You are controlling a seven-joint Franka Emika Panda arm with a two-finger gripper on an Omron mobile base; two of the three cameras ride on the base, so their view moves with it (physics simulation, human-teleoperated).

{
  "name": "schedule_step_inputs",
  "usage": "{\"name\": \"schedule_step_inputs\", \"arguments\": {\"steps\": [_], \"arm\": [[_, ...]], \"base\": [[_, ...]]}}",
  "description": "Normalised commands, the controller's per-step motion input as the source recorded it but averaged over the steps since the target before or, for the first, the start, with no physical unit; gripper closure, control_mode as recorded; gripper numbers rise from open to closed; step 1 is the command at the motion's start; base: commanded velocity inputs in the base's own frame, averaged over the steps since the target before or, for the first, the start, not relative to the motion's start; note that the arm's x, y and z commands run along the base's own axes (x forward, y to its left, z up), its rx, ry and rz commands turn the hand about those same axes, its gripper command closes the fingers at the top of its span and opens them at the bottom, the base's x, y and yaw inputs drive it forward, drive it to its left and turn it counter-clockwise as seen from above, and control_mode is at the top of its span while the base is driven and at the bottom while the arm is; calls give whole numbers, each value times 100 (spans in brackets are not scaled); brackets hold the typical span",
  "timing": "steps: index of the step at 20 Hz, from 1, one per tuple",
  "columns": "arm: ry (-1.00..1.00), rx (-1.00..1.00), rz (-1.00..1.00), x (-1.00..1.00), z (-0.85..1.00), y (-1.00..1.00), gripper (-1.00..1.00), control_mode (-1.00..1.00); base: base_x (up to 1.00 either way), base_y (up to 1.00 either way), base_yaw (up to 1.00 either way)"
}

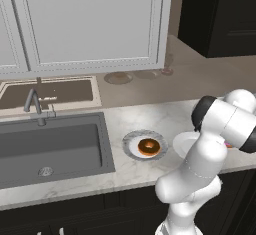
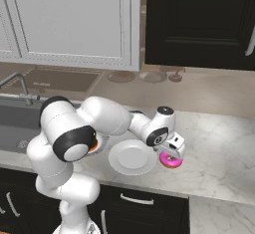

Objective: Place the pastries on the plates.

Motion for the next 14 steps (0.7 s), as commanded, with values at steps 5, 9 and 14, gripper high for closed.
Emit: {"name": "schedule_step_inputs", "arguments": {"steps": [5, 9, 14], "arm": [[0, 0, 0, 0, -4, 0, -100, -100], [0, 0, 0, 0, -7, 0, -100, -100], [0, 0, 0, 5, -8, 0, -100, -100]], "base": [[0, 0, 0], [0, 0, 0], [0, 0, 0]]}}
